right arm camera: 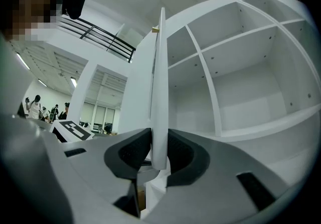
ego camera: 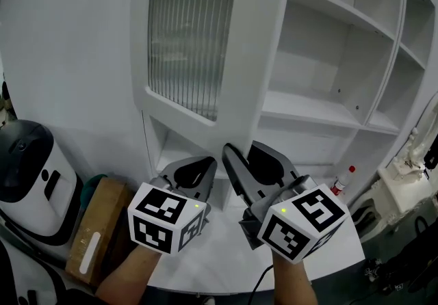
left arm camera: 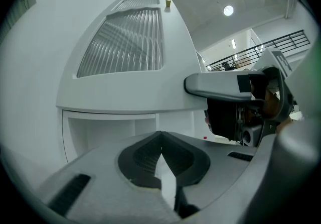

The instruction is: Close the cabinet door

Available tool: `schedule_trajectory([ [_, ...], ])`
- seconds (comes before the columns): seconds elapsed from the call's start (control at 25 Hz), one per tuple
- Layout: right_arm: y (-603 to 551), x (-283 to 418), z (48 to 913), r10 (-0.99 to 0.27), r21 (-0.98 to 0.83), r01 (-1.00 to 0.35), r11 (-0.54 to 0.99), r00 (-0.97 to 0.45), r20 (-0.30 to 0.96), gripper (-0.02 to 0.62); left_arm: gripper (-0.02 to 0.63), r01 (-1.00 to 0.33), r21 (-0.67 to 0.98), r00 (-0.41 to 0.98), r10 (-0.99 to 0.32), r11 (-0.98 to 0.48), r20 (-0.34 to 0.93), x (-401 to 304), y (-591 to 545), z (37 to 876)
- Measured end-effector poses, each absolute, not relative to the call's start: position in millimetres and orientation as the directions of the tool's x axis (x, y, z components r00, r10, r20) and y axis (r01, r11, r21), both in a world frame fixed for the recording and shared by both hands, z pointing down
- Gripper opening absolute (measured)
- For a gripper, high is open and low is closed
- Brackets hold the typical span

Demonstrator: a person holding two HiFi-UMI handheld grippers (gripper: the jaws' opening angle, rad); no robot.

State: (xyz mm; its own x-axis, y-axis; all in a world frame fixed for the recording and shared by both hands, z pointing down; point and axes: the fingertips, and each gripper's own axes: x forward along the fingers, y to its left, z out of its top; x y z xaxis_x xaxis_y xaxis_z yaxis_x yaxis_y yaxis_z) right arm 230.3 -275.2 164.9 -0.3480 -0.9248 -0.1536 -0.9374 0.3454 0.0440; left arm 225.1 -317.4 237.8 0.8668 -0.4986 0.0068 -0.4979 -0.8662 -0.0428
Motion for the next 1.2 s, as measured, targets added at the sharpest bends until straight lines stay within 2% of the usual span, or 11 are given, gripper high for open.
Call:
schedule_trajectory([
  [0.48,-301,262,166,-0.908,0.052,-0.919,0.392,-0.395,-0.141,0.109,0.011,-0.549,-0.072,0.835,-0.551,-0.833,0.011,246,-343,236],
  [1.2,-331,302,165,-0.919,0.089,-0.926,0.366,-0.375,-0.124,0.138,0.011,-0.594,-0.086,0.802,-0.598,-0.799,0.013,279,-360,232],
])
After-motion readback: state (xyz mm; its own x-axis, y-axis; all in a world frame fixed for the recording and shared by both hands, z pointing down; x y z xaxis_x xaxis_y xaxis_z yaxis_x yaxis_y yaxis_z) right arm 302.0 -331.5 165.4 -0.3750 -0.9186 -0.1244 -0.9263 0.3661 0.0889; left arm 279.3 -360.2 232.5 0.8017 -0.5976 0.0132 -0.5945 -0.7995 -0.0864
